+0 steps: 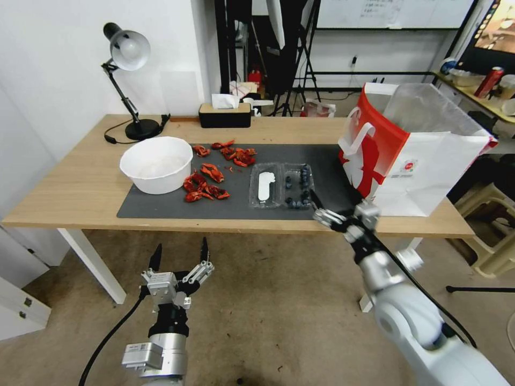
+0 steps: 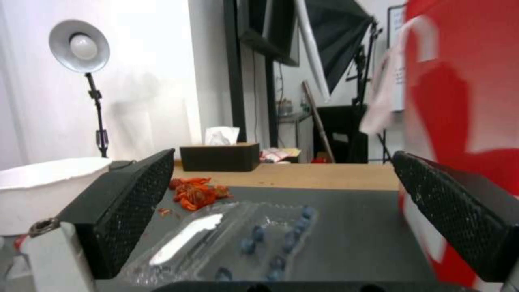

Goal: Close the takeout container lid, then place the container into the takeout bag.

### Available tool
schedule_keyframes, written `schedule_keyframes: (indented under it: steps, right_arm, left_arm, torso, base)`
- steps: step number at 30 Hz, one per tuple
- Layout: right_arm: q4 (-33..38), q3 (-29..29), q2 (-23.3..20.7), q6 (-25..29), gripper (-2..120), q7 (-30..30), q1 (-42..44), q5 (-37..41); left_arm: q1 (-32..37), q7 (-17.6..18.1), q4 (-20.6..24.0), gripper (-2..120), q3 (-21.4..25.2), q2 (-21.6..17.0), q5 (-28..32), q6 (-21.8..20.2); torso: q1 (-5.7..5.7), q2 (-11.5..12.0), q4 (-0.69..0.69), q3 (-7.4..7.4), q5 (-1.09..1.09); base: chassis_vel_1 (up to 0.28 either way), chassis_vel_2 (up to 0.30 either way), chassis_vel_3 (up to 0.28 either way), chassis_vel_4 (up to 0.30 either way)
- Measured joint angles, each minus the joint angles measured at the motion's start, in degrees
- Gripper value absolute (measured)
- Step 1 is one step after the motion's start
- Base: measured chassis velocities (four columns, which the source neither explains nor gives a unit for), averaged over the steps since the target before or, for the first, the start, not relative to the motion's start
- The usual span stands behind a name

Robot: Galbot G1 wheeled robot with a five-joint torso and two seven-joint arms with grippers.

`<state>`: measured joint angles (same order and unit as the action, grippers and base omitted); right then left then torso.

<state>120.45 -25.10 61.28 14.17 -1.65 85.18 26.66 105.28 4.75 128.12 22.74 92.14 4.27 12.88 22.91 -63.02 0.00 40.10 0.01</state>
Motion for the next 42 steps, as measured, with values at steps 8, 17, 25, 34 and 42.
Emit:
schedule_keyframes:
  steps: [8,17,25,34,42]
  right_arm:
    - [-1.3,-5.4,6.0,9.5,100,5.4,16.0,-1.7]
    - [-1.7,-6.1,7.0,10.7,100,6.2,18.2,-1.3]
    - [-1.5,-7.4,6.3,9.4,100,9.7,18.5,2.0]
    - [-1.8,-4.5,2.1,5.8,100,8.3,13.8,3.7]
    - [0.3,-6.1,2.3,5.1,100,7.9,16.0,3.4]
  left_arm:
    - [-0.6,-0.2,-0.9,100,-0.9,0.0,0.3,-0.4]
    - [-0.7,-0.7,-2.1,100,-1.0,0.0,0.2,-0.1]
    - [-2.5,-0.6,-2.6,100,-2.2,-0.3,4.6,0.6]
    - [-6.5,-5.0,1.0,100,-3.5,-5.0,24.7,-2.0]
    - [-13.8,-7.0,0.7,100,-5.1,-14.9,40.9,-11.0]
  torso:
    - [0.0,0.0,-0.01,0.0,-0.01]
    - [0.01,0.0,0.0,0.01,-0.01]
    - [0.01,0.0,0.0,0.0,-0.01]
    - [0.02,0.0,0.01,0.01,-0.02]
    - [0.01,0.0,0.0,0.01,-0.03]
  base:
    - [0.0,0.0,0.0,0.0]
    - [0.0,0.0,0.0,0.0]
    - [0.0,0.0,0.0,0.0]
    - [0.0,0.0,0.0,0.0]
    - [0.0,0.0,0.0,0.0]
